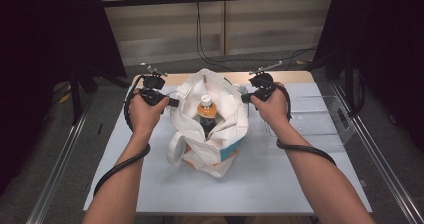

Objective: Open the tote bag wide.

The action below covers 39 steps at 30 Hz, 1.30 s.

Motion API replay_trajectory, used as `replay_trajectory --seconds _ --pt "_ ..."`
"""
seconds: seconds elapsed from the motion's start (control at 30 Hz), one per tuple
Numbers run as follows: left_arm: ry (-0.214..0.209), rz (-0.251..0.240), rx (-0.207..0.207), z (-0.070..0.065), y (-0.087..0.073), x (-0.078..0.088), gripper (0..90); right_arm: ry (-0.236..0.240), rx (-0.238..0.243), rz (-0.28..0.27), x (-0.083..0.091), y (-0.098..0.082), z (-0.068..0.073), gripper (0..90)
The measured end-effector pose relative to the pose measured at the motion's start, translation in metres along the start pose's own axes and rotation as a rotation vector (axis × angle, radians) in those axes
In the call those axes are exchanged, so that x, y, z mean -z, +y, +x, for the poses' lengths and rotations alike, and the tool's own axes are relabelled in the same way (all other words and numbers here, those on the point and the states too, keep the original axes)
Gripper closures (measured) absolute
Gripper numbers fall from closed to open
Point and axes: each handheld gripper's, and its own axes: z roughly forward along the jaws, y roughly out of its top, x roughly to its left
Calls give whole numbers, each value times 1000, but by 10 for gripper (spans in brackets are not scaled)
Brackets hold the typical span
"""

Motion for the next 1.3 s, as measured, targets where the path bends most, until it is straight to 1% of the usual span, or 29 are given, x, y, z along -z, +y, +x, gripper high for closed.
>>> replay_trajectory --seconds 0.03,0.07,0.1,0.13,0.23,0.27,0.37,0.4,0.43,0.5,0.6,0.8,0.83,0.9,0.93,1.1,1.13,1.3 --pt "10 5 -3 0 0 0 841 1 7 -1 -1 0 -1 866" --pt "7 3 9 0 0 -1 841 0 6 2 -2 -1 -1 867" --pt "7 -2 11 0 -1 -1 841 -4 5 5 -2 -1 -1 867" --pt "7 1 5 0 -1 -1 841 -3 3 4 -3 -2 -2 866" --pt "7 0 4 0 -2 -2 841 -6 1 15 -6 -3 -3 864" --pt "7 11 -8 1 -1 -2 841 -6 1 16 -7 -4 -3 863" --pt "11 3 5 1 -2 -4 841 -8 -3 19 -8 -5 -5 861" --pt "5 5 6 1 -3 -4 841 -3 -5 16 -9 -5 -6 861" --pt "14 14 -3 2 -3 -3 841 -6 -5 16 -9 -6 -6 861" --pt "8 13 -1 3 -4 -4 841 -8 -6 21 -10 -7 -7 861" --pt "15 15 -2 3 -5 -5 841 -9 -10 27 -12 -8 -9 859" --pt "15 17 6 5 -8 -8 841 -14 -11 34 -14 -10 -10 857" --pt "19 23 2 6 -8 -8 841 -14 -12 34 -15 -10 -10 858" --pt "16 20 12 6 -9 -9 841 -16 -12 38 -15 -11 -11 856" --pt "22 29 2 7 -10 -9 841 -17 -9 43 -16 -11 -11 856" --pt "20 31 14 10 -12 -10 845 -18 -14 47 -18 -13 -12 854" --pt "26 33 10 11 -13 -11 849 -19 -15 46 -18 -13 -12 854" --pt "31 39 27 16 -18 -13 866 -22 -21 52 -19 -14 -13 855"
